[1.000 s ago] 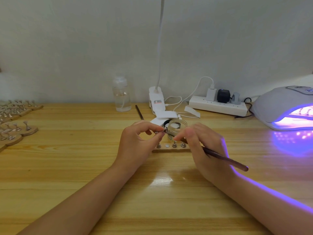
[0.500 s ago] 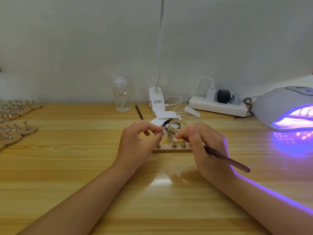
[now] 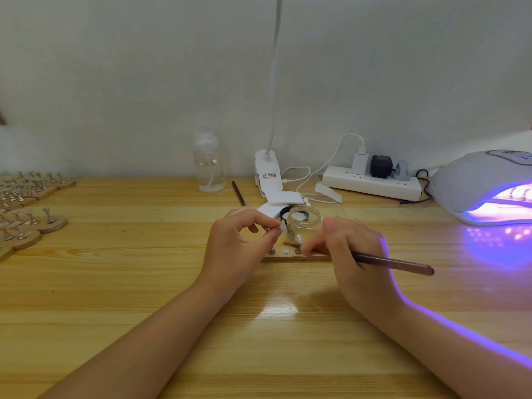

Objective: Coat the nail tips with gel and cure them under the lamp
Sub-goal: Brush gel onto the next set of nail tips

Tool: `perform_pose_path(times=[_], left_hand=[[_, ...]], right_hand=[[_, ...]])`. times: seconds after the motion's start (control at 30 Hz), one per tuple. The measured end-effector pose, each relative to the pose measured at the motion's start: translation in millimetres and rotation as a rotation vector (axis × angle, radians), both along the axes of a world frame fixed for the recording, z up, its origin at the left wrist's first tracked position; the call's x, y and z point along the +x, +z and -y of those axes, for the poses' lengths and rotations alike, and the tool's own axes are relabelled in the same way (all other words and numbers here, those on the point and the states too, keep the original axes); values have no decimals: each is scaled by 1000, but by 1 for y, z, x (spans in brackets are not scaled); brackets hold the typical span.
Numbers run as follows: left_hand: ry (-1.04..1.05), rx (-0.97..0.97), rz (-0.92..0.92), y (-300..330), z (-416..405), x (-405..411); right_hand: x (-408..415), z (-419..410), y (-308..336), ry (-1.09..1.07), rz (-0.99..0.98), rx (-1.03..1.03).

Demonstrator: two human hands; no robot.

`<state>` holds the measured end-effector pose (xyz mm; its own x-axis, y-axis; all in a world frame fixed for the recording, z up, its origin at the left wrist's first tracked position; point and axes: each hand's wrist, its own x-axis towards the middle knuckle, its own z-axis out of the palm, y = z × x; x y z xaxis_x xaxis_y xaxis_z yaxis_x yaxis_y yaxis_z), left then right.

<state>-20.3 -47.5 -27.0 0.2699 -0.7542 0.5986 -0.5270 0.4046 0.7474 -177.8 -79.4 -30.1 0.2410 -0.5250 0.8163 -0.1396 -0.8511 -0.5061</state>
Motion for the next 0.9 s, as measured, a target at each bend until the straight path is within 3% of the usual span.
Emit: perform_pose_path(times=[0.17,0.9], left_hand=[[13,9,13,1,0,0],[-20,23,-1,1,1,1]], right_hand=[[1,1,1,-38,-5,-76],[1,-1,1,-4,19,-36]])
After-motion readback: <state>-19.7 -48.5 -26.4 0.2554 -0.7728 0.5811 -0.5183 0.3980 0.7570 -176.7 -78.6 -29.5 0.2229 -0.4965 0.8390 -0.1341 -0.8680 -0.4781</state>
